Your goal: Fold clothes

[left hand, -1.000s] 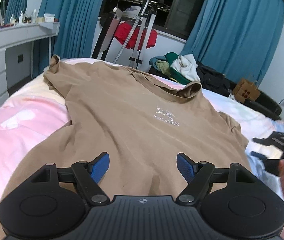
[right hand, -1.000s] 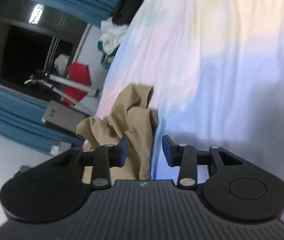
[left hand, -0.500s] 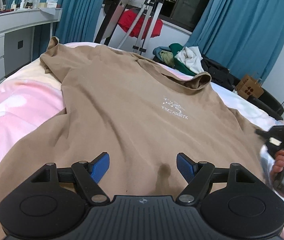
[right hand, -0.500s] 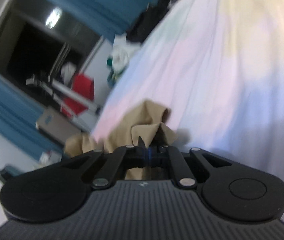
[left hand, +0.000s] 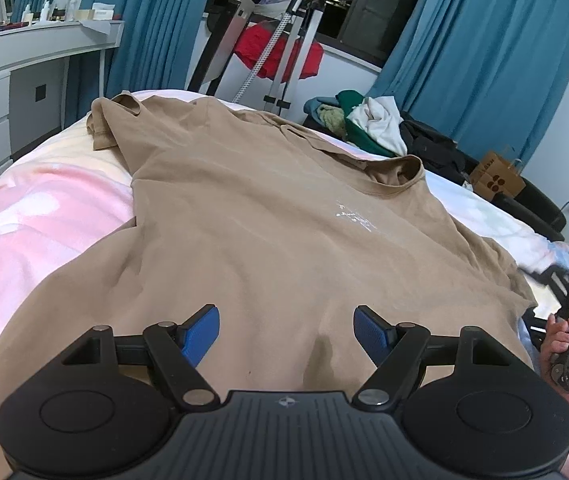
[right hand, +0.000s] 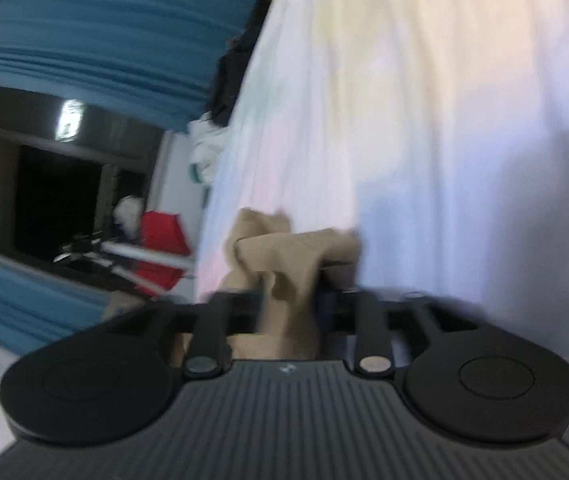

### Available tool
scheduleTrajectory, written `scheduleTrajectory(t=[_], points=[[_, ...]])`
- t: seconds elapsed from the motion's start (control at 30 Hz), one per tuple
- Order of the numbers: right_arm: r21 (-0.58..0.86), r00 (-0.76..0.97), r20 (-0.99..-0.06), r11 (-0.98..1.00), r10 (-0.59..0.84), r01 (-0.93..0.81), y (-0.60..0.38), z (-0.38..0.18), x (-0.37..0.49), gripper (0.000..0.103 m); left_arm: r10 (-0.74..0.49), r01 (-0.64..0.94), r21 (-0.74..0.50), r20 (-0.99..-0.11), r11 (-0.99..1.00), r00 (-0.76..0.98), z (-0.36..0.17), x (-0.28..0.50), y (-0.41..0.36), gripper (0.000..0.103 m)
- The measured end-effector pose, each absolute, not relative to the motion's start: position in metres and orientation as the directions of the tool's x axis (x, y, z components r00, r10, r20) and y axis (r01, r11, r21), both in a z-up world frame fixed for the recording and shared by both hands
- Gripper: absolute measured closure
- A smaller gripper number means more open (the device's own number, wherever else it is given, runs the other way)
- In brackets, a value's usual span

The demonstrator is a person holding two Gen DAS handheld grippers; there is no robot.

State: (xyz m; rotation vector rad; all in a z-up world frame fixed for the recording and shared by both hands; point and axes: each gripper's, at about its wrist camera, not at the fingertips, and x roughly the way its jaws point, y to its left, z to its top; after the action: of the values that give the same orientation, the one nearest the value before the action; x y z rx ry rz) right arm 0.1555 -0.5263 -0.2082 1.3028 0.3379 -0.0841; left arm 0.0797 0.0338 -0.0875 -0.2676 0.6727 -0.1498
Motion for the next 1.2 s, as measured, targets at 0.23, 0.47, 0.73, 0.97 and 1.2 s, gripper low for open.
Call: scheduleTrajectory(t=[0.23,0.47,0.73,0.97,1.2], points=[[0.950,0.947,-0.177,0.296,0.267,0.094,-0.523,-0.206,0.213,0.029,-0.228,0.049,-0.298,-0.602,0.953,0.765,-0.093,0.089,0.035,0.027],[0.960,0.973,-0.150,0.262,0.175,0.100,-0.527,-0.208,0.232,0.051,-0.245,0.047,-0.323,-0.608,0.945,0.755,-0.099,0.104,0.034,0.027],[0.619,0.937,-0.312,0.716,-0.154,0.324,-0.483,-0.128,0.225,0.095,-0.246,0.034,-0.364,-0.555,0.931,0.794,-0.077,0.096,0.048,0.027],[0.058,0.898,-0.209,0.911,-0.388,0.407,-0.365,-0.052,0.238,0.095,-0.211,0.009,-0.371,-0.509,0.929,0.835,-0.052,0.086,0.073,0.027],[-0.263,0.939,-0.145,0.927,-0.311,0.267,-0.217,-0.060,0.259,0.095,-0.189,-0.012,-0.400,-0.458,0.916,0.869,-0.030,0.078,0.107,0.028]])
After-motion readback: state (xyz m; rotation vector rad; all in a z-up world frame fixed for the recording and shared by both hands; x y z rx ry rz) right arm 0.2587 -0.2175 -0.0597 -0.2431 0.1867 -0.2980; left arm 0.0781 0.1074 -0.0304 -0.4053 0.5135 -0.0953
